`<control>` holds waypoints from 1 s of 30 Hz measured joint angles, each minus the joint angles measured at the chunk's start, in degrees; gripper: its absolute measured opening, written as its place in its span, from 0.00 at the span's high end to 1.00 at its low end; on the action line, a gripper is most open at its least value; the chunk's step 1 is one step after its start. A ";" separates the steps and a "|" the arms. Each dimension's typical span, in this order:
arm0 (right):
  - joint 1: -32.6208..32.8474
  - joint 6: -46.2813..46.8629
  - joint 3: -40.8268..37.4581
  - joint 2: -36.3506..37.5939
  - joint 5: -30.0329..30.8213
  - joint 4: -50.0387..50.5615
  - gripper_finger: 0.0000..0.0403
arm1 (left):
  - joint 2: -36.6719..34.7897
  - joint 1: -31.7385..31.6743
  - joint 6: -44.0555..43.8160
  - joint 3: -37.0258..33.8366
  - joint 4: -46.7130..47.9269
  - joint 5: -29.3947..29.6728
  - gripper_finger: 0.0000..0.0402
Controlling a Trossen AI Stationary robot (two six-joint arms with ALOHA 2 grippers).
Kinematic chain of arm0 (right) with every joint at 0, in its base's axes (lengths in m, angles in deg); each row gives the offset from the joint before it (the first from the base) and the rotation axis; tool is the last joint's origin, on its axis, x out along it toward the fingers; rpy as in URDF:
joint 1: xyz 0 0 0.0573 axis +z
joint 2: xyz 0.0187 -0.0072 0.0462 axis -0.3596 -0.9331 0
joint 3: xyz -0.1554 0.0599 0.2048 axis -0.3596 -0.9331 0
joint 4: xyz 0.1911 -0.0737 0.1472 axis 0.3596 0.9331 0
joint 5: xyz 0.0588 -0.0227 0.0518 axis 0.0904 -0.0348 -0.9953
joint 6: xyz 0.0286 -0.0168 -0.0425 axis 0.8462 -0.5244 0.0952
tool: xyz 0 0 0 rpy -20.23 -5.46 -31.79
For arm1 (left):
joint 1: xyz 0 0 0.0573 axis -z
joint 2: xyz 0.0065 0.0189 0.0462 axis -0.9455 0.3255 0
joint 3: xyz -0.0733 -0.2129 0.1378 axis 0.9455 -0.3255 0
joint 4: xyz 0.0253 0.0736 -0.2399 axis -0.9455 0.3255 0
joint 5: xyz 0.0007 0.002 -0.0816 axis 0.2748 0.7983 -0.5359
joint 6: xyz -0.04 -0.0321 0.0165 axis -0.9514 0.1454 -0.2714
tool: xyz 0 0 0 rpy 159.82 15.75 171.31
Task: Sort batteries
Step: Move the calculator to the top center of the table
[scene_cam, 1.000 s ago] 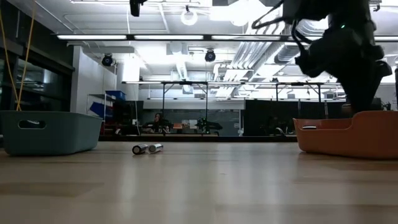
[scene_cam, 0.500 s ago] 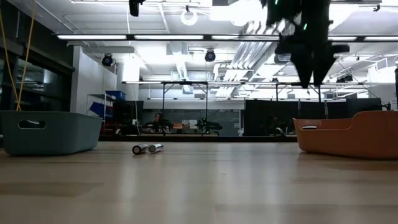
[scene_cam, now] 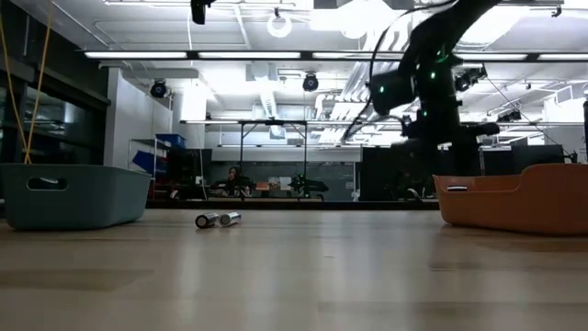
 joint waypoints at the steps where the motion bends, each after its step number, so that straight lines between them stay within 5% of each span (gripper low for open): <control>1: 0.01 -0.15 0.01 -1.13 0.05 0.01 0.54 | 0.00 0.00 0.02 0.00 -0.02 0.00 0.48; 9: 0.13 0.55 0.76 -6.77 6.39 4.05 0.59 | 0.00 0.00 0.48 0.00 0.03 -0.02 0.48; 17: -0.90 -1.90 0.94 -10.94 5.63 4.00 0.74 | 0.00 0.00 1.05 0.00 0.03 -0.07 0.48; 22: 0.70 -1.01 1.04 -7.52 8.83 8.06 0.94 | 0.00 0.00 0.14 0.00 0.04 -0.07 0.48; 30: 2.08 -0.47 6.48 2.84 15.33 12.10 0.95 | 0.00 0.00 0.13 0.00 -0.02 -0.04 0.48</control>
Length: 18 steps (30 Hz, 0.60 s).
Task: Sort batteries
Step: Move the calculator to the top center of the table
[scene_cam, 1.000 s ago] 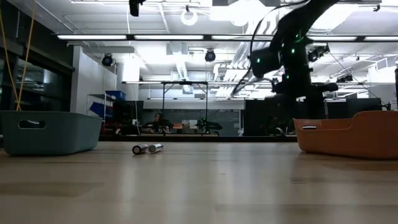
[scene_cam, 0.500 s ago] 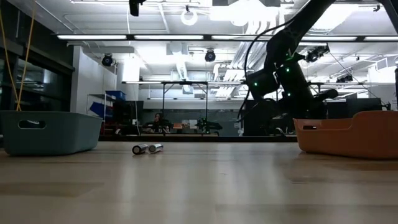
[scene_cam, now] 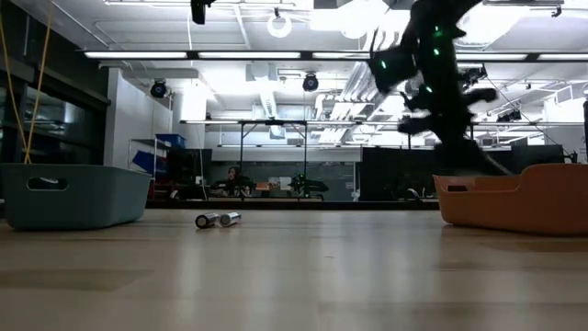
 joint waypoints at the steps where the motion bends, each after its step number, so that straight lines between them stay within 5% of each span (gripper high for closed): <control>1: -0.03 -1.23 1.53 0.44 0.63 -1.56 0.95 | 0.00 0.00 0.00 0.00 0.02 0.00 0.48; 4: 0.05 -7.01 6.08 0.29 0.76 -10.78 0.95 | 0.00 0.00 -0.04 0.00 0.00 0.01 0.48; 9: 0.08 -17.21 11.75 -6.82 -7.63 -31.98 0.95 | 0.00 0.00 -0.93 0.00 0.02 0.02 0.48; 18: 3.39 -25.40 32.98 -30.71 -7.61 -15.61 0.95 | 0.00 0.00 -3.67 0.00 -0.02 0.04 0.48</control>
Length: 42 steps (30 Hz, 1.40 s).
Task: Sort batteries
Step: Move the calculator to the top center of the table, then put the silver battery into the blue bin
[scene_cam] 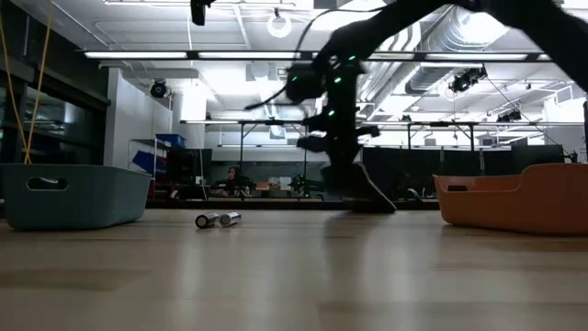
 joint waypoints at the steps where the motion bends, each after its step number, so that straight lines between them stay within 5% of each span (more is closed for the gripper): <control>1: 0.49 -1.07 2.07 -2.08 0.48 1.13 0.95 | 0.00 0.00 -0.52 0.00 0.00 0.00 0.48; 4: 1.76 -2.71 7.95 -6.64 0.58 2.24 0.90 | 0.00 0.00 -2.54 0.00 0.03 -0.02 0.48; 11: 2.94 -6.91 17.70 -9.04 -8.35 2.73 0.62 | 0.00 0.02 -2.93 0.00 0.04 0.00 0.48; 18: 0.63 -10.87 21.71 -5.95 -7.66 17.26 0.47 | 0.00 -0.02 -2.91 0.00 0.05 0.00 0.48; 22: -4.35 -9.79 11.42 0.38 -6.24 20.22 0.47 | 0.00 -0.02 -2.86 0.00 0.19 0.00 0.48; 26: -8.48 -4.56 -9.10 13.82 -6.30 13.16 0.47 | 0.00 -0.02 -2.82 0.00 0.36 -0.68 0.48; 33: -14.68 12.14 -42.85 34.21 -15.30 -1.78 0.47 | 0.00 -0.04 -2.82 0.00 0.32 -1.68 0.48; 37: -16.29 17.18 -49.72 35.20 -17.79 -12.99 0.46 | 0.00 -0.04 -2.82 0.00 0.30 -1.68 0.48; 42: -18.64 19.71 -50.77 31.44 -11.38 -14.55 0.46 | 0.00 -0.04 -3.63 0.02 0.32 -1.72 0.48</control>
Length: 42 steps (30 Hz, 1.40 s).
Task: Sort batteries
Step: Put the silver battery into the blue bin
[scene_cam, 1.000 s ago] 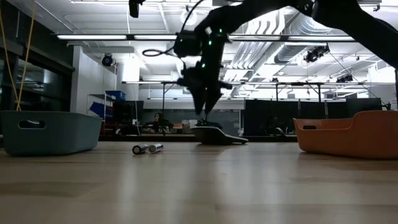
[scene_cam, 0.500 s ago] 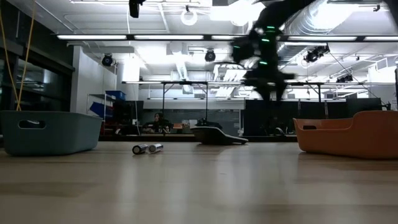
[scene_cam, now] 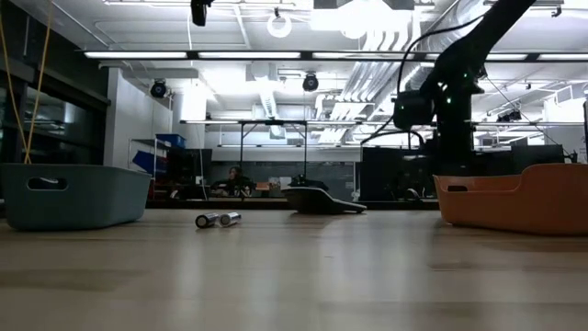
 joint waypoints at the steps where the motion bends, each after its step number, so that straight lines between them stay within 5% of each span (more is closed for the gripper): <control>1: -0.43 -0.04 0.08 -0.50 0.63 -0.35 0.46 | 0.00 0.00 -0.55 0.00 0.05 -0.02 0.48; 10: -0.49 -2.24 0.40 -6.43 -0.59 -1.57 0.50 | 0.00 0.07 -3.75 0.00 0.81 -0.03 0.48; 13: 0.62 -2.53 0.45 -7.29 -0.63 -1.52 0.64 | 0.04 0.33 -4.53 0.00 -2.74 -0.73 0.48; 16: 2.54 -4.78 0.31 -6.64 -0.40 -2.44 0.89 | 0.04 1.91 -0.04 0.00 -11.29 -2.90 0.48; 19: 5.06 -5.06 0.21 -4.91 -2.20 -5.12 0.92 | 0.02 3.23 3.18 0.04 -20.51 -3.52 0.48; 24: 15.74 -0.30 2.96 -2.87 -14.98 -22.57 0.92 | -0.04 3.59 4.18 0.09 -29.20 -3.33 0.48; 27: 22.99 4.31 5.70 -4.70 -15.18 -37.91 0.92 | 0.00 3.60 4.20 0.10 -28.58 -3.33 0.48; 34: 35.07 3.60 26.12 -21.99 -19.69 -45.11 0.92 | 0.28 3.58 3.53 0.09 -26.70 -1.02 0.48; 42: 39.14 -1.16 55.90 -42.77 -30.49 -41.50 0.92 | 0.09 3.61 -0.97 0.09 -26.97 -0.54 0.48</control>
